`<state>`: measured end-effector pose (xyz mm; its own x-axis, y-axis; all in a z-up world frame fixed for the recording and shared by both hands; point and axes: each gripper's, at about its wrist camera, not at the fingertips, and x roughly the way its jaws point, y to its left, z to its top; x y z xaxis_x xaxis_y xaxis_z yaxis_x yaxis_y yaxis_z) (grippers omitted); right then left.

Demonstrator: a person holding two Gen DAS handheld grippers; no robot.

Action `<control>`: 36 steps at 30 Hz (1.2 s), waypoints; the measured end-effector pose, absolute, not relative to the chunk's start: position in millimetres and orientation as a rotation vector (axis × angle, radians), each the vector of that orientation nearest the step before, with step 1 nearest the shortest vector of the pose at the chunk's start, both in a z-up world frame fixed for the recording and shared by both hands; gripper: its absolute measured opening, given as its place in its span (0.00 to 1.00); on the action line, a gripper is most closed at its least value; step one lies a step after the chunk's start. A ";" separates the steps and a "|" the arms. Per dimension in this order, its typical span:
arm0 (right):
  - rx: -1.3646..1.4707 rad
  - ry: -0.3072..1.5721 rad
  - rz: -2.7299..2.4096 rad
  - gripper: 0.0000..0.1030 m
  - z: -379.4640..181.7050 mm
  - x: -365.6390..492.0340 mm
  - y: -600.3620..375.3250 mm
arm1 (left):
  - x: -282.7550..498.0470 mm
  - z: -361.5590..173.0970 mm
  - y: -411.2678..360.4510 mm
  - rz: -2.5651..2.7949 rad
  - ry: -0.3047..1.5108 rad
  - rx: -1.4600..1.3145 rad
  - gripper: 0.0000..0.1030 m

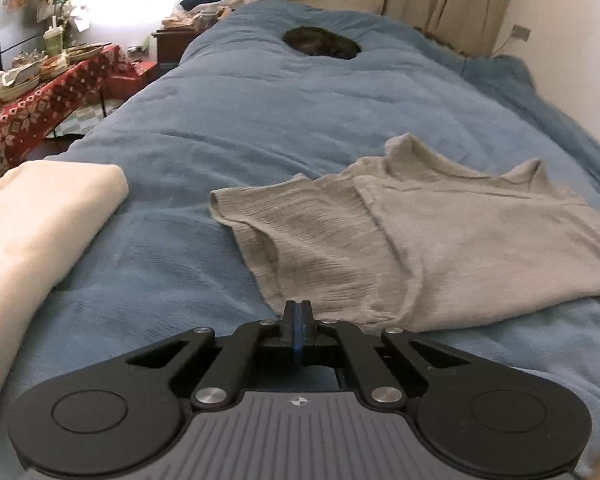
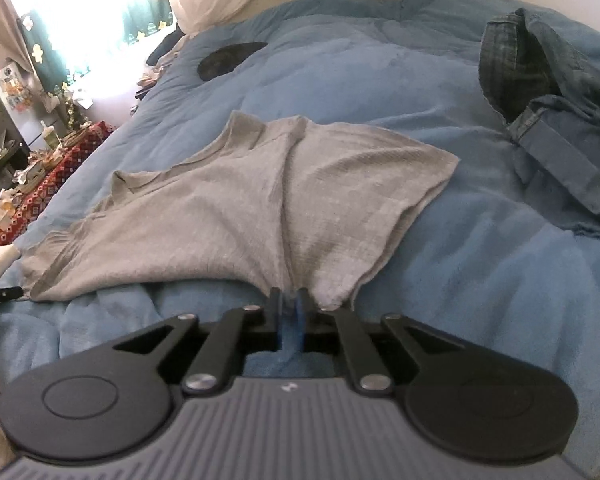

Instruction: Fold clothes

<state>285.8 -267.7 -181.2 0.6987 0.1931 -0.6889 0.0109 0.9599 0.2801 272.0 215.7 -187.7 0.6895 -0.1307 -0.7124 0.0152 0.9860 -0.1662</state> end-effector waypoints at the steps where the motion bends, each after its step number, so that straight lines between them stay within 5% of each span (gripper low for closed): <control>1: 0.278 0.793 0.102 0.08 -181.2 283.1 -269.2 | 270.8 -187.0 215.4 -0.093 0.807 -0.166 0.00; 5: 0.323 0.768 0.089 0.12 -176.4 268.9 -280.4 | 266.9 -181.6 214.5 -0.149 0.801 -0.248 0.01; 8: 0.323 0.731 0.080 0.32 -170.7 260.8 -280.3 | 264.6 -175.1 207.1 -0.184 0.790 -0.317 0.10; 11: 0.358 0.727 0.100 0.32 -170.8 259.5 -274.7 | 262.5 -173.7 195.3 -0.204 0.802 -0.338 0.24; 20: 0.107 0.625 0.129 0.31 -163.0 267.6 -212.1 | 255.6 -171.4 124.4 -0.223 0.702 -0.079 0.24; 26: 0.065 0.615 0.053 0.27 -175.1 294.8 -205.7 | 294.2 -197.1 137.9 -0.034 0.717 -0.115 0.11; 36: 0.137 0.653 0.090 0.26 -188.9 279.7 -221.6 | 289.1 -195.8 177.5 0.000 0.776 -0.292 0.11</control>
